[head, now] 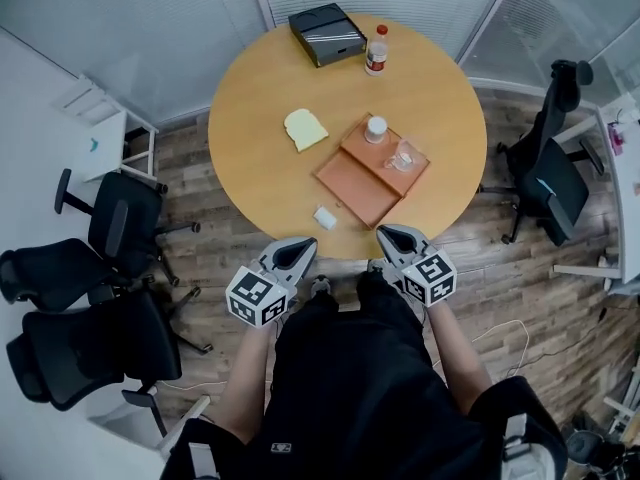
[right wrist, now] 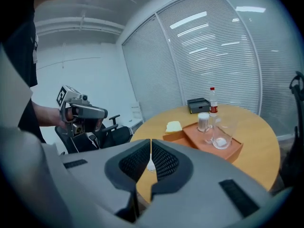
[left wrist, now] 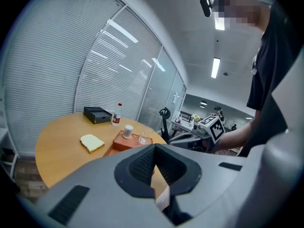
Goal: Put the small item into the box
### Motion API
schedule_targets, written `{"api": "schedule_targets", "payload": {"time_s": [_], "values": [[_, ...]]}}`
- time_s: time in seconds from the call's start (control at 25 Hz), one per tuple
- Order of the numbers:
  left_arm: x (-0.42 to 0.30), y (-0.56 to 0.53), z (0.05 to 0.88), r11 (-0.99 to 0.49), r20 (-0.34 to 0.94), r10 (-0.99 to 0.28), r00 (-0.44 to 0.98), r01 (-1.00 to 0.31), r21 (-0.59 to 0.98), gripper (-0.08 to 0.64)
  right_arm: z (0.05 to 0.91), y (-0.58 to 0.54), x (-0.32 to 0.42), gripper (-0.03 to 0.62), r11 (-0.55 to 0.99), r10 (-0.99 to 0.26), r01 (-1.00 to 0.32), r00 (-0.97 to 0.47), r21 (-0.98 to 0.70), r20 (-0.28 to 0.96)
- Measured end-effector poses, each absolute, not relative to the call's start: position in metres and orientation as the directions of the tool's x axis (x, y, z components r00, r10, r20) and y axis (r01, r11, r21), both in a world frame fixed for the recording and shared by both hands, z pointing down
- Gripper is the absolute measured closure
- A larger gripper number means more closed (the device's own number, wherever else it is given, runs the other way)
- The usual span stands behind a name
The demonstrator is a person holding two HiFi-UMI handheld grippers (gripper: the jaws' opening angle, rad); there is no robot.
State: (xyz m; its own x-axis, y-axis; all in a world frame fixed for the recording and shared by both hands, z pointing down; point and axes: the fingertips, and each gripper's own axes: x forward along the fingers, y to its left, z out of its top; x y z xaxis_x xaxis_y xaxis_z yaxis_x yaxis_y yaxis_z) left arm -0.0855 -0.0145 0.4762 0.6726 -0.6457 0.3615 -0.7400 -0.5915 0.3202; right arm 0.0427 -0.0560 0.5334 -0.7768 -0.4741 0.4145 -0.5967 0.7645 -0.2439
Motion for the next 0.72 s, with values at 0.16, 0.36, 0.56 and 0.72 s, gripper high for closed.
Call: {"api": "schedule_targets", "payload": {"time_s": [0.16, 0.36, 0.56, 0.72], "values": [[-0.076, -0.025, 0.478, -0.531, 0.374, -0.693, 0.616, -0.787, 0.313, 0.554, 0.538, -0.073, 0.044, 0.586, 0.809, -0.406, -0.529, -0.818, -0.255, 0.408], [-0.063, -0.041, 0.47, -0.46, 0.361, -0.765, 0.533, -0.845, 0.273, 0.554, 0.534, -0.099, 0.048, 0.586, 0.869, -0.321, -0.431, -0.865, -0.242, 0.386], [-0.05, -0.05, 0.468, -0.397, 0.369, -0.805, 0.466, -0.883, 0.249, 0.555, 0.536, -0.118, 0.057, 0.586, 0.9, -0.252, -0.36, -0.89, -0.245, 0.381], [-0.048, -0.05, 0.471, -0.337, 0.374, -0.831, 0.412, -0.907, 0.252, 0.554, 0.536, -0.125, 0.061, 0.586, 0.902, -0.218, -0.329, -0.906, -0.279, 0.362]]}}
